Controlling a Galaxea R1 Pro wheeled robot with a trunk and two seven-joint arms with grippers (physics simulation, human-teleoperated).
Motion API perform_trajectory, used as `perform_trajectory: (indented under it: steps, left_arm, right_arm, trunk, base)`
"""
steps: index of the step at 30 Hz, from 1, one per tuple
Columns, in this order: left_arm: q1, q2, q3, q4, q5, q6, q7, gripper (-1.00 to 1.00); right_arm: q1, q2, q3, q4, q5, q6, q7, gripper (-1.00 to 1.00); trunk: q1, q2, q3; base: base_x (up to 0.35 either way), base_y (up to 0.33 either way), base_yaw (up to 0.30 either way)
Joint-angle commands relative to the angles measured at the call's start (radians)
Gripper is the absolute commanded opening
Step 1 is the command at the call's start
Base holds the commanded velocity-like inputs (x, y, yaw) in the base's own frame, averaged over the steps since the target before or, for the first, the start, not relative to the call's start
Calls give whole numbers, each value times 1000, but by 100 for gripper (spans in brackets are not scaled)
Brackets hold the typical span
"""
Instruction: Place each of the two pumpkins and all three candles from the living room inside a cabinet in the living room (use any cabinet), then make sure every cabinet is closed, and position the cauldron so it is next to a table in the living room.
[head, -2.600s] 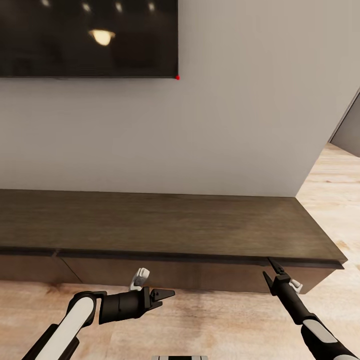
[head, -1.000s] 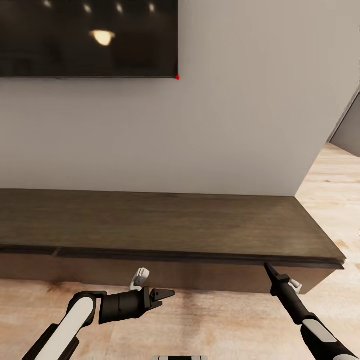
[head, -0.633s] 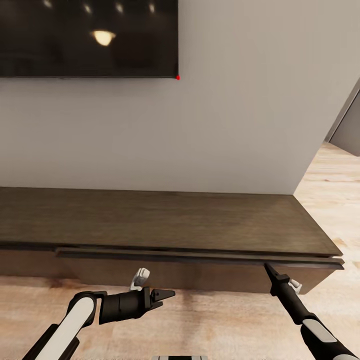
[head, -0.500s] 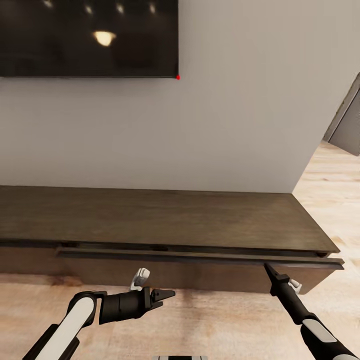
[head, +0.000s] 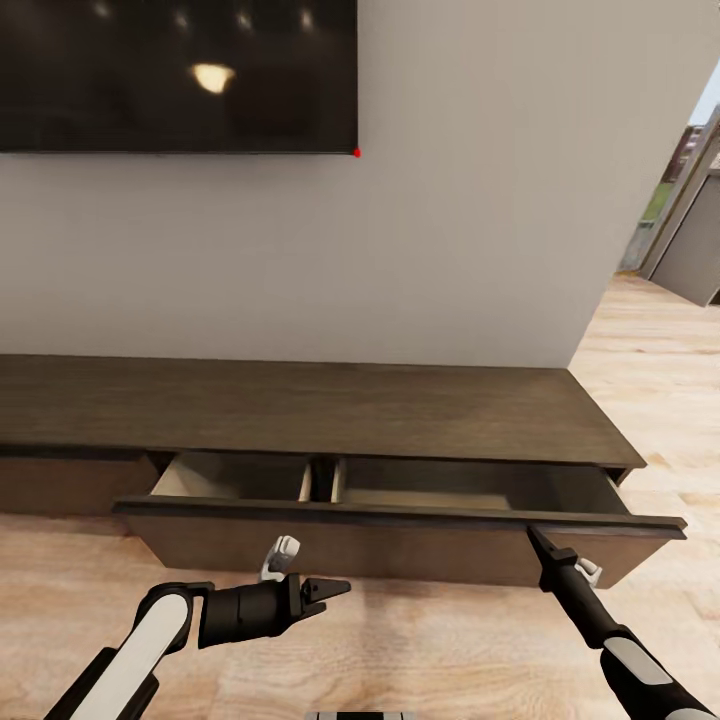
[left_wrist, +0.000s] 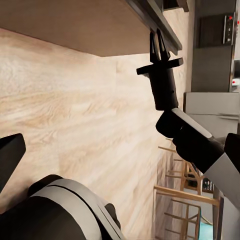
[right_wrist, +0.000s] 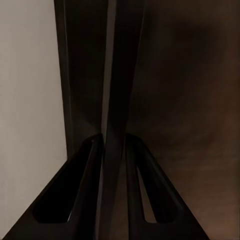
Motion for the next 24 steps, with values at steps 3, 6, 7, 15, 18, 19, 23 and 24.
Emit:
perform_trajectory:
  steps: [3, 6, 7, 15, 18, 19, 23, 24]
  left_arm:
    - [0, 0, -1, 0, -8, 1, -8, 100]
    - [0, 0, -8, 0, -8, 1, -8, 100]
    - [0, 0, -10, 0, -8, 1, -8, 100]
    - [0, 1, -12, 0, -8, 1, -8, 100]
    - [0, 1, -12, 0, -8, 1, -8, 100]
    - [0, 1, -12, 0, -8, 1, -8, 100]
    - [0, 1, -12, 0, -8, 1, -8, 100]
    - [0, 1, -12, 0, -8, 1, -8, 100]
  right_arm:
    - [0, 0, -14, 8, -9, 8, 5, -100]
    - [0, 0, -14, 8, -9, 8, 5, -100]
    - [0, 0, -14, 8, -9, 8, 5, -100]
    - [0, -1, -14, 8, -9, 8, 5, -100]
    - [0, 0, -14, 8, -8, 9, 5, -100]
    - [-1, 0, -14, 8, -8, 9, 5, -100]
    - [0, -1, -14, 8, -8, 9, 5, -100]
    - [0, 0, -14, 8, -8, 9, 5, -100]
  trunk:
    - [0, 0, -1]
    - [0, 0, -1]
    - [0, 0, -1]
    - [0, 0, -1]
    - [0, 0, -1]
    - [0, 0, -1]
    - [0, 0, -1]
    - [0, 0, -1]
  base:
    - [-53, 0, 0]
    - [-233, 0, 0]
    - [-265, 0, 0]
    - [-67, 0, 0]
    - [-105, 0, 0]
    - [-69, 0, 0]
    - [-25, 0, 0]
    - [-12, 0, 0]
